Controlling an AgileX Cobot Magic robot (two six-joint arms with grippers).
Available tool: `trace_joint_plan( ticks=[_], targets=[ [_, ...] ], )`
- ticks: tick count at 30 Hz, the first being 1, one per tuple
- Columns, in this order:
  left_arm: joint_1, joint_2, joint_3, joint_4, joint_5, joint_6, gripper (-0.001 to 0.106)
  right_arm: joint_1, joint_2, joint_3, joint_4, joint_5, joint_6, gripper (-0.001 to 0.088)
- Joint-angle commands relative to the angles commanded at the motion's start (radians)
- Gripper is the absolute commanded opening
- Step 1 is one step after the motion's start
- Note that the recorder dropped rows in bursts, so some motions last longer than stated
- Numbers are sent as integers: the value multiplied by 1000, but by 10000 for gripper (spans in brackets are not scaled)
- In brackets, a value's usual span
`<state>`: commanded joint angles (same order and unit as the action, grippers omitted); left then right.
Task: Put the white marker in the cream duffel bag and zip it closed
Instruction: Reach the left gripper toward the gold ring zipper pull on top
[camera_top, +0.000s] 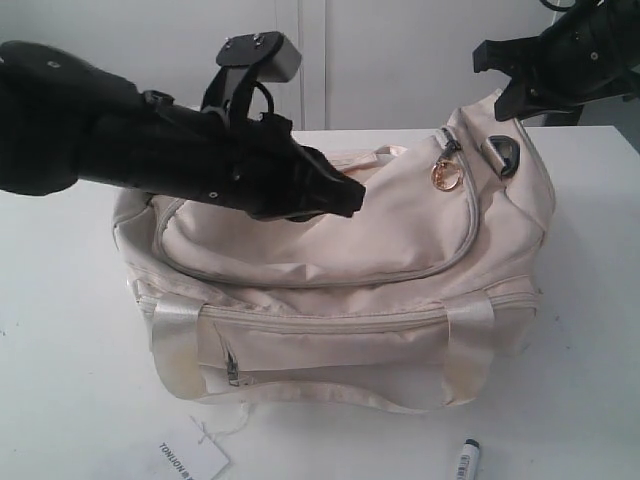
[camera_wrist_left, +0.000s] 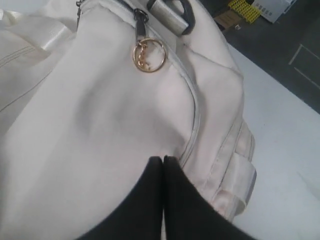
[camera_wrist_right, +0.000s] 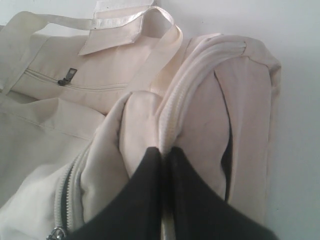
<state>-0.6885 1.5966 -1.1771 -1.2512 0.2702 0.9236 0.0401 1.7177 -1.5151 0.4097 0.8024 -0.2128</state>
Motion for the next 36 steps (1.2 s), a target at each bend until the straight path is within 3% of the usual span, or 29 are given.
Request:
trace_joint_plan(
  ticks=[6, 9, 12, 14, 16, 17, 20, 23, 25, 28, 30, 32, 34, 36],
  targets=[
    [-2, 75, -82, -5, 32, 101, 0, 0, 0, 0, 0, 0, 0, 0],
    [-2, 131, -154, -5, 136, 201, 0, 0, 0, 0, 0, -2, 0, 0],
    [-2, 166, -217, 13, 209, 206, 0, 0, 0, 0, 0, -4, 0, 0],
    [-2, 183, -275, 141, 249, 114, 0, 0, 0, 0, 0, -4, 0, 0],
    [-2, 190, -345, 437, 281, -133, 0, 0, 0, 0, 0, -4, 0, 0],
    [-2, 190, -370, 518, 289, -201, 0, 0, 0, 0, 0, -4, 0, 0],
    [-19, 190, -431, 679, 323, -268, 0, 0, 0, 0, 0, -4, 0, 0],
    [-97, 197, -442, 908, 194, -377, 0, 0, 0, 0, 0, -4, 0, 0],
    [-142, 227, -442, 929, 72, -386, 0, 0, 0, 0, 0, -4, 0, 0],
    [-139, 260, -442, 923, -42, -461, 6, 0, 0, 0, 0, -4, 0, 0],
    [-139, 276, -442, 923, -89, -468, 125, 0, 0, 0, 0, -4, 0, 0],
    [-139, 290, -442, 923, -95, -457, 402, 0, 0, 0, 0, -4, 0, 0],
    [-139, 306, -442, 911, -107, -477, 529, 0, 0, 0, 0, -4, 0, 0],
    [-139, 319, -442, 909, -121, -528, 582, 0, 0, 0, 0, -6, 0, 0]
  ],
)
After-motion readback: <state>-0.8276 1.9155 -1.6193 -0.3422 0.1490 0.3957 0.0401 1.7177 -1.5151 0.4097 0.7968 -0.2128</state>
